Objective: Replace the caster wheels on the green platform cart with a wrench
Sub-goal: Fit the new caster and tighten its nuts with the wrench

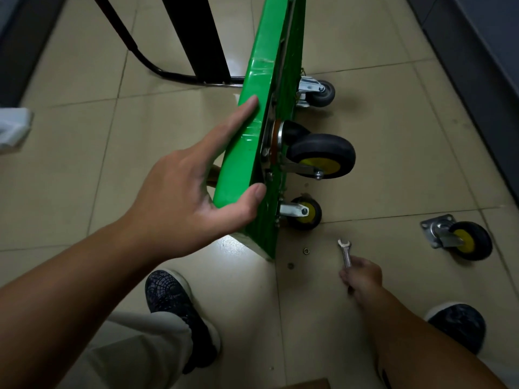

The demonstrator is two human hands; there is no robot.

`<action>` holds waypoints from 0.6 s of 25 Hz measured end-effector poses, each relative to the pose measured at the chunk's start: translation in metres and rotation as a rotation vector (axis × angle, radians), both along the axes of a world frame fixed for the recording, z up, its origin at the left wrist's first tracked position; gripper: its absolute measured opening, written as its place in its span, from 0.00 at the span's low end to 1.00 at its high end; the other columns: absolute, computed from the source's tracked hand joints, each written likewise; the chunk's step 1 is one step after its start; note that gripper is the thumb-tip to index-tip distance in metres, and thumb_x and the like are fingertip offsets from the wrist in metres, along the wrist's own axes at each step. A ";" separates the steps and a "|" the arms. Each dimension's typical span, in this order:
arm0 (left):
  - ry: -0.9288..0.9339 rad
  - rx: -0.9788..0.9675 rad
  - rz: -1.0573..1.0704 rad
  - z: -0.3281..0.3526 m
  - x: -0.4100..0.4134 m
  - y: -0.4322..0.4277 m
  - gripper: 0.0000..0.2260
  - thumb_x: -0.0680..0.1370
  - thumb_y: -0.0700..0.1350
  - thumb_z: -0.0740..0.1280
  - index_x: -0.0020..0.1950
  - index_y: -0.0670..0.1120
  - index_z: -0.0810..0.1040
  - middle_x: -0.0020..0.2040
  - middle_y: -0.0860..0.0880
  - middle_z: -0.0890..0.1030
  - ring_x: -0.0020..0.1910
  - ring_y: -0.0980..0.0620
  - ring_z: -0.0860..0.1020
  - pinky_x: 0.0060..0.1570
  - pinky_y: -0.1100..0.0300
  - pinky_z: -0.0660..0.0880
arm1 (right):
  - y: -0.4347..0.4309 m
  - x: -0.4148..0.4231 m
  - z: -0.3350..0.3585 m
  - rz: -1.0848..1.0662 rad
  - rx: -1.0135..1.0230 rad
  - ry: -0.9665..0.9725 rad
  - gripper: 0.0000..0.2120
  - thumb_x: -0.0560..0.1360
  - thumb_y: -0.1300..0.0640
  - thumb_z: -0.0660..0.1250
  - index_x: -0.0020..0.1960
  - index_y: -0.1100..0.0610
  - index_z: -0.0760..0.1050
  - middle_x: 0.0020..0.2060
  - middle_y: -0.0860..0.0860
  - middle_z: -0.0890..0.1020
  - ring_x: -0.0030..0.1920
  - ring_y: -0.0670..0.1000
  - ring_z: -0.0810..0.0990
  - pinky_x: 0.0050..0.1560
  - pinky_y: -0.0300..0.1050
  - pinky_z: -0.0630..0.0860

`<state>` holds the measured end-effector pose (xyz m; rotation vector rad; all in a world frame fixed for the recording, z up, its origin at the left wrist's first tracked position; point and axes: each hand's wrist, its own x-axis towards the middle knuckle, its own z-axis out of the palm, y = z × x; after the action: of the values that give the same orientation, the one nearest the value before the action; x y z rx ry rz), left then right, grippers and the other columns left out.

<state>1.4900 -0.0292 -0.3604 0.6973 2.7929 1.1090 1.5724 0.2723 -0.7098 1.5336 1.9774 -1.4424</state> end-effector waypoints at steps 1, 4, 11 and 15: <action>0.003 0.004 -0.004 0.000 0.000 0.000 0.37 0.74 0.63 0.64 0.81 0.61 0.54 0.67 0.71 0.68 0.59 0.55 0.81 0.61 0.53 0.79 | 0.002 0.000 -0.002 0.007 0.028 -0.027 0.14 0.71 0.74 0.68 0.50 0.58 0.81 0.38 0.61 0.83 0.32 0.56 0.79 0.31 0.44 0.74; 0.004 0.011 -0.011 0.000 -0.001 -0.001 0.37 0.74 0.61 0.65 0.82 0.60 0.55 0.68 0.71 0.68 0.59 0.57 0.81 0.61 0.58 0.78 | 0.010 -0.006 -0.003 0.157 0.106 -0.179 0.04 0.74 0.67 0.68 0.44 0.62 0.82 0.35 0.59 0.83 0.27 0.54 0.81 0.26 0.42 0.77; -0.007 0.054 -0.049 0.000 -0.002 0.002 0.37 0.75 0.58 0.66 0.82 0.55 0.56 0.69 0.71 0.69 0.61 0.63 0.79 0.61 0.66 0.76 | 0.012 -0.007 -0.016 0.638 0.371 -0.363 0.07 0.76 0.63 0.67 0.46 0.63 0.83 0.46 0.59 0.84 0.49 0.60 0.84 0.38 0.40 0.72; -0.010 0.063 -0.046 0.000 -0.002 0.001 0.37 0.75 0.58 0.66 0.82 0.54 0.56 0.70 0.72 0.68 0.63 0.65 0.77 0.62 0.67 0.74 | -0.009 -0.008 -0.018 0.615 0.456 -0.030 0.05 0.71 0.64 0.71 0.46 0.62 0.78 0.45 0.62 0.82 0.47 0.64 0.81 0.47 0.53 0.79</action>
<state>1.4879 -0.0284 -0.3602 0.7558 2.7295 1.1934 1.5641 0.2633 -0.7278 0.9150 2.5628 -0.7519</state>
